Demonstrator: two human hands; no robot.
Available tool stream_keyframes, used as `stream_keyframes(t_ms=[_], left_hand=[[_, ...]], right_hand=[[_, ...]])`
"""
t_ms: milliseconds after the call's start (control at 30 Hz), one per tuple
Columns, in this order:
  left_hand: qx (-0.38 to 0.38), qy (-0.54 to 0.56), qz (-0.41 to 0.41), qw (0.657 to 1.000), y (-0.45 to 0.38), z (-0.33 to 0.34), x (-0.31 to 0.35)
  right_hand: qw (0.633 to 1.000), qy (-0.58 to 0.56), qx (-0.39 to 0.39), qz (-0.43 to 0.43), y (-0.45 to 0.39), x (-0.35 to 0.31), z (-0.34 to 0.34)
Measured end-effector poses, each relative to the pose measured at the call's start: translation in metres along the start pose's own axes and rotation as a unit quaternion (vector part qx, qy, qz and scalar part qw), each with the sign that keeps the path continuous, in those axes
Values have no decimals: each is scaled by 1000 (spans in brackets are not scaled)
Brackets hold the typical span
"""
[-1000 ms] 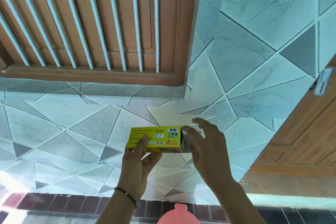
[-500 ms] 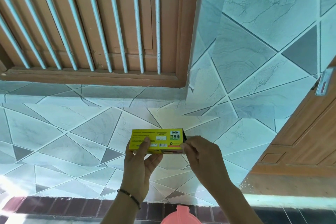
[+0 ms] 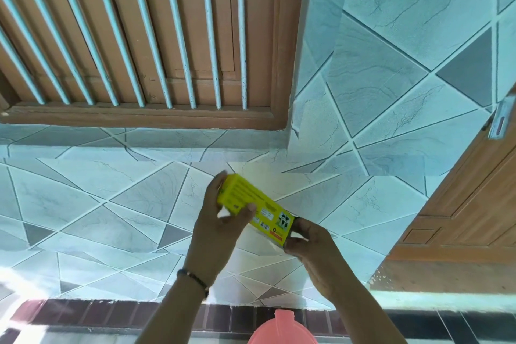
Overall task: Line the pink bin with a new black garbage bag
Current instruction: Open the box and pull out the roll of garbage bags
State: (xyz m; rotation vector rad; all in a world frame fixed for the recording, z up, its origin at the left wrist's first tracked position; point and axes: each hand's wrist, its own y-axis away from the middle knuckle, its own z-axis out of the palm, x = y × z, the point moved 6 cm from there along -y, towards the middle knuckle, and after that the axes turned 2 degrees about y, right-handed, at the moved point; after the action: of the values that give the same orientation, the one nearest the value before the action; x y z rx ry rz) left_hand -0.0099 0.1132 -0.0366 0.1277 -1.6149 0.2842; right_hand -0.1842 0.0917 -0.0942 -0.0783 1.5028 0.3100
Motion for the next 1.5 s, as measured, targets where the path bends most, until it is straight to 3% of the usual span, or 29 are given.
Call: stream_keyframes(t_ms=[67, 167, 300, 433, 567, 833, 1100, 1267, 1500], left_hand=[[-30, -125, 51, 990, -5, 4, 15], [-36, -137, 55, 988, -11, 5, 18], [-40, -24, -5, 999, -16, 2, 1], [-40, 109, -61, 991, -18, -1, -13], [-36, 139, -60, 988, -22, -1, -17], [-52, 200, -77, 975, -35, -1, -23], [-13, 282, -50, 958, -77, -32, -15], [33, 268, -15, 963, -133, -50, 11], [34, 161, -48, 985, -197, -31, 12]], right_hand=[[992, -121, -19, 14, -3, 11, 6], [978, -205, -24, 21, -7, 15, 9], [982, -190, -21, 6, -12, 14, 4], [995, -94, -34, -19, -12, 9, 6], [1000, -10, -3, -15, -17, 10, 5], [991, -126, 40, -8, -28, 19, -2], [982, -127, 119, -74, -31, -3, -38], [962, -216, 150, -69, -29, -7, -52], [958, -247, 134, -63, -30, -13, -49]])
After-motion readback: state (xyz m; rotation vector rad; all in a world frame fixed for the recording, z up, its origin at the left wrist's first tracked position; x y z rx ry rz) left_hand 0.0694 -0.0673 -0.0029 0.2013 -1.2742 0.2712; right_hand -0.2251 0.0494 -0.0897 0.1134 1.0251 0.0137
